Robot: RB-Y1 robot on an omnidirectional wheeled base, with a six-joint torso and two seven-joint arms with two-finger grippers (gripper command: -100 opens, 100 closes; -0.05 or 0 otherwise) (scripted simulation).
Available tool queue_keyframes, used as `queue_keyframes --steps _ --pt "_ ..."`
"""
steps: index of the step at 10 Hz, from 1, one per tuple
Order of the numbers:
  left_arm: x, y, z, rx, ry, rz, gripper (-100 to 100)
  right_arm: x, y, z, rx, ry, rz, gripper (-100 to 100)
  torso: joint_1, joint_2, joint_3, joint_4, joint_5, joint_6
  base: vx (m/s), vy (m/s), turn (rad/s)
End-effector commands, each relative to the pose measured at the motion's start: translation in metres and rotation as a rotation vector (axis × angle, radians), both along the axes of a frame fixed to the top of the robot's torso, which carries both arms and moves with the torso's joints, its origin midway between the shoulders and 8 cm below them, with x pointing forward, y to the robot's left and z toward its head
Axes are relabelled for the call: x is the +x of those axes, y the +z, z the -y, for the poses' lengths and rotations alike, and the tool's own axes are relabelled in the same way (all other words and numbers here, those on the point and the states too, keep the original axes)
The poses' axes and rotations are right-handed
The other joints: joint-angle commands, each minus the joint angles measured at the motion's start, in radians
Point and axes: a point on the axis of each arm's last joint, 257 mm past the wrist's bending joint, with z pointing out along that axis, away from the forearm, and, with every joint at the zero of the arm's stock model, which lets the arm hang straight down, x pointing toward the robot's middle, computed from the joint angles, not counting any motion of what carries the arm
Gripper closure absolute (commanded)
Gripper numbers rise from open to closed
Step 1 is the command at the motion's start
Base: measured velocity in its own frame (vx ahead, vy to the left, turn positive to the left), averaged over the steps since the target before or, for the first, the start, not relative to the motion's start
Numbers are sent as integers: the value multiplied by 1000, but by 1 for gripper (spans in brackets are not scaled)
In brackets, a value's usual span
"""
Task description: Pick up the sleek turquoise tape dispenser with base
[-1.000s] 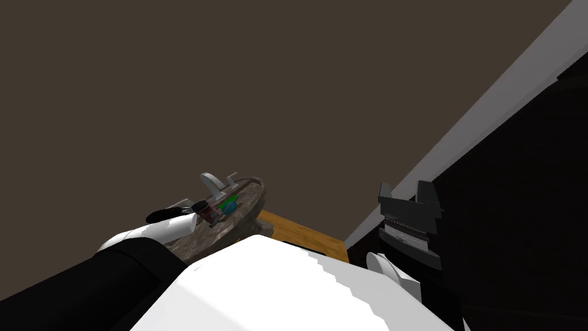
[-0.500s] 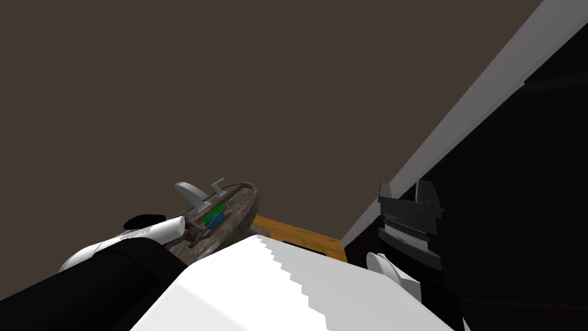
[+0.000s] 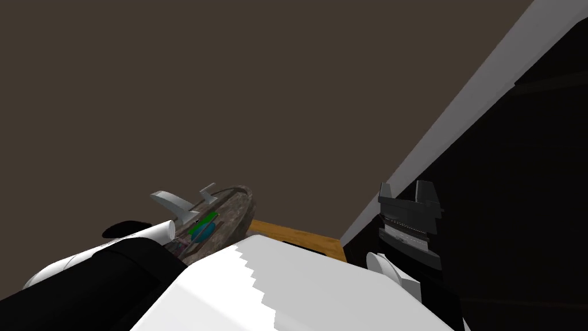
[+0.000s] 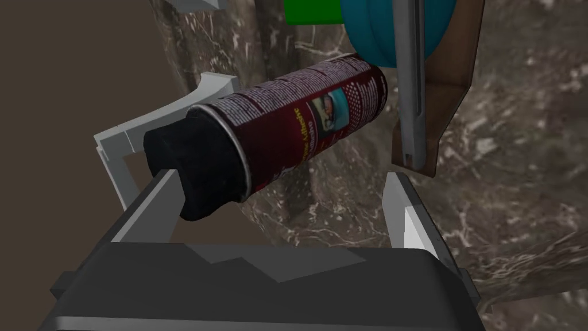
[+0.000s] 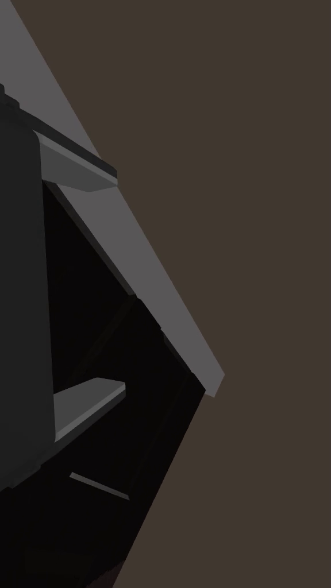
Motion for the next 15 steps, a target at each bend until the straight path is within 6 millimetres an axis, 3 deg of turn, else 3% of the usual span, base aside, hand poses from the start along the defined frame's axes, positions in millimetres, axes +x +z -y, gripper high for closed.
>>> queue_keyframes --steps 1,4,5,8,9,11,14,15 --pt "-8 -4 5 -31 33 0 -100 0 0 0 0 0 0 0 0 0 0 0 0 0 67 42 -80" --pt "-37 -21 21 -121 141 14 -100 0 0 0 0 0 0 0 1 0 0 0 0 0 70 46 -134" --pt "-37 -21 21 -121 141 14 -100 0 0 0 0 0 0 0 1 0 0 0 0 0 56 44 -74" --pt "-71 -49 53 -246 272 34 -100 0 0 0 0 0 0 0 3 0 0 0 1 0 66 90 -163" --pt "-71 -49 53 -246 272 34 -100 0 0 0 0 0 0 0 5 0 0 0 1 0 58 88 -41" --pt "-87 -68 78 -320 337 42 -100 0 0 0 0 0 0 0 2 1 1 0 1 -1 40 94 -74" --pt "-95 -81 94 -365 371 46 -100 0 0 0 0 0 0 0 2 3 2 1 0 -1 18 69 -39" --pt "-92 -78 90 -352 362 45 -100 0 0 0 0 0 0 0 1 4 2 1 0 -1 4 27 -9"
